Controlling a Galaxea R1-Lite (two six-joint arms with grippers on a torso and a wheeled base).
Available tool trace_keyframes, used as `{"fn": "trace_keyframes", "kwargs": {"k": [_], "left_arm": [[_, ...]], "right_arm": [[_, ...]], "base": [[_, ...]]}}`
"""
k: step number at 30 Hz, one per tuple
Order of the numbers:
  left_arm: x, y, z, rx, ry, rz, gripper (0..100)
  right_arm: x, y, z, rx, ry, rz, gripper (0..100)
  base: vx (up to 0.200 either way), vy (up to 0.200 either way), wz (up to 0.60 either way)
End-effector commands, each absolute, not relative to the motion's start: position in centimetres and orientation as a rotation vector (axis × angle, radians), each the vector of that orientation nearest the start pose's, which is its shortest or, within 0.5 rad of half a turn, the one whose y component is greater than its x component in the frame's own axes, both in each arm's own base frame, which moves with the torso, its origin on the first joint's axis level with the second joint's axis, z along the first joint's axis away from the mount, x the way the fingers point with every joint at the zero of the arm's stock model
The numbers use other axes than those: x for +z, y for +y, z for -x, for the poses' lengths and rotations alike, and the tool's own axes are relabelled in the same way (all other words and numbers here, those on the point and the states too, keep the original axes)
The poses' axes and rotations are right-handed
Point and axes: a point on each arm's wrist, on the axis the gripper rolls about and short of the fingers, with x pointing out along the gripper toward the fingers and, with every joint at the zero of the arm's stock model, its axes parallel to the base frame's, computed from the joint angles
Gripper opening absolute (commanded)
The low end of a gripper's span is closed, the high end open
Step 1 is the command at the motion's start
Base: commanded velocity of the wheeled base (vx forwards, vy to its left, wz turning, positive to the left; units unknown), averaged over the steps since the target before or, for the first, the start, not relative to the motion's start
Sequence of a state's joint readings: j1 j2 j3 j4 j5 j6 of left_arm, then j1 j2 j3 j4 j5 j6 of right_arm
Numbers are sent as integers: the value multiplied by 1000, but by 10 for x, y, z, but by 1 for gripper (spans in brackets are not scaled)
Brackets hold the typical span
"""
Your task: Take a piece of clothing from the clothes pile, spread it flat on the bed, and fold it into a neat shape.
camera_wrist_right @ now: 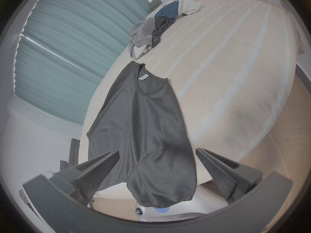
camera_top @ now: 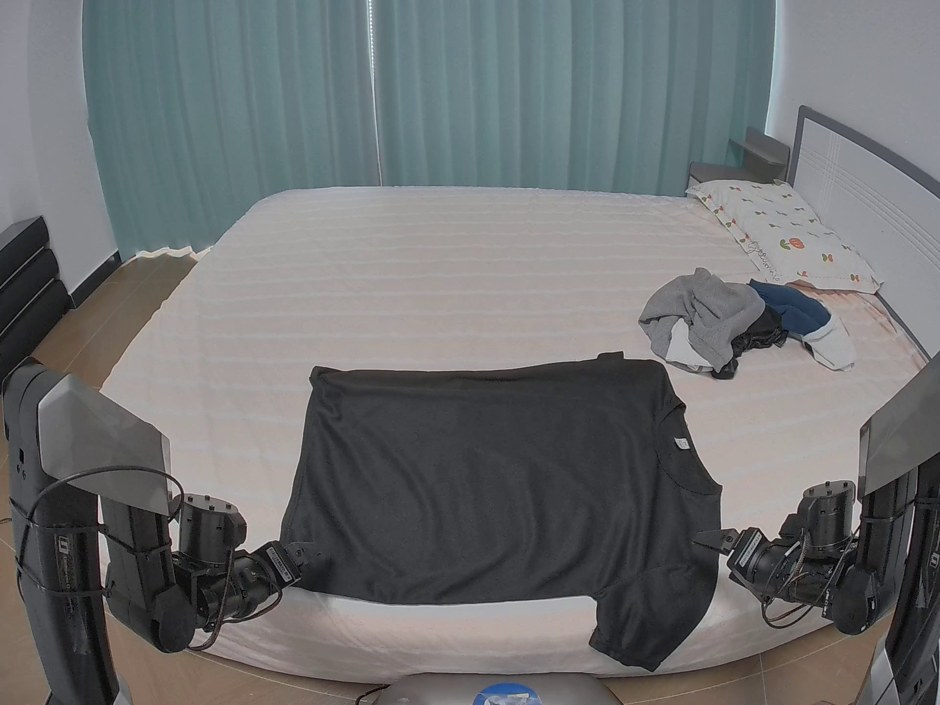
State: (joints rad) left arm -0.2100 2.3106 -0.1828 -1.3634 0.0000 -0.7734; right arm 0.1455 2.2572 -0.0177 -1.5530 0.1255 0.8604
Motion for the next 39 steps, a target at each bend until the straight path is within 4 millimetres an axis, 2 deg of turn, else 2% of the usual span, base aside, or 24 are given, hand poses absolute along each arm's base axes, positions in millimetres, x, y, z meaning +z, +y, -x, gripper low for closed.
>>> {"fn": "trace_keyframes", "kwargs": {"k": [1,8,9,25,31,39], "left_arm": [[-45,-53,-239,109,831,631,100],[-46,-53,-242,113,821,617,100],[-47,-53,-242,116,823,616,0],[-47,-46,-224,177,855,500,0],[-46,-40,-218,194,860,422,0],[-46,-38,-219,198,857,428,0]], "right_arm": [[-17,35,-214,-54,763,-812,100],[-16,35,-214,-54,761,-819,100],[-16,35,-214,-53,762,-820,100],[-17,35,-213,-63,763,-804,100],[-23,39,-209,-55,828,-732,100],[-33,42,-208,-36,862,-678,100]], "base": [[0,0,0],[0,0,0],[0,0,0],[0,0,0],[0,0,0],[0,0,0]]}}
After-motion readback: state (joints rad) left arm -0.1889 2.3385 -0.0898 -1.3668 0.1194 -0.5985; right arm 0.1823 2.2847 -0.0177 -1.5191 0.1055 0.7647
